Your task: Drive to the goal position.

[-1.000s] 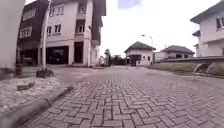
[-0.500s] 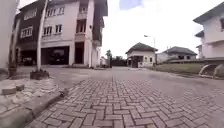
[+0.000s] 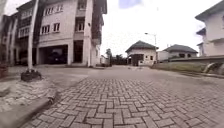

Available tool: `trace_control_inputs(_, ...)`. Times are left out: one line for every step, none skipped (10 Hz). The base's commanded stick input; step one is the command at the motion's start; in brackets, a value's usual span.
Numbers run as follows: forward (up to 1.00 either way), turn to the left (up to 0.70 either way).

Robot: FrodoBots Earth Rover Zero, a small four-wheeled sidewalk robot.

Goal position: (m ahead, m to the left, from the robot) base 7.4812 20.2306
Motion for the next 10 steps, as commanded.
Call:
trace_control_inputs(0.70,0.00)
trace_control_inputs(0.70,0.00)
trace_control_inputs(0.70,0.00)
trace_control_inputs(0.70,0.00)
trace_control_inputs(0.70,0.00)
trace_control_inputs(0.70,0.00)
trace_control_inputs(0.70,0.00)
trace_control_inputs(0.70,0.00)
trace_control_inputs(0.70,0.00)
trace_control_inputs(0.70,0.00)
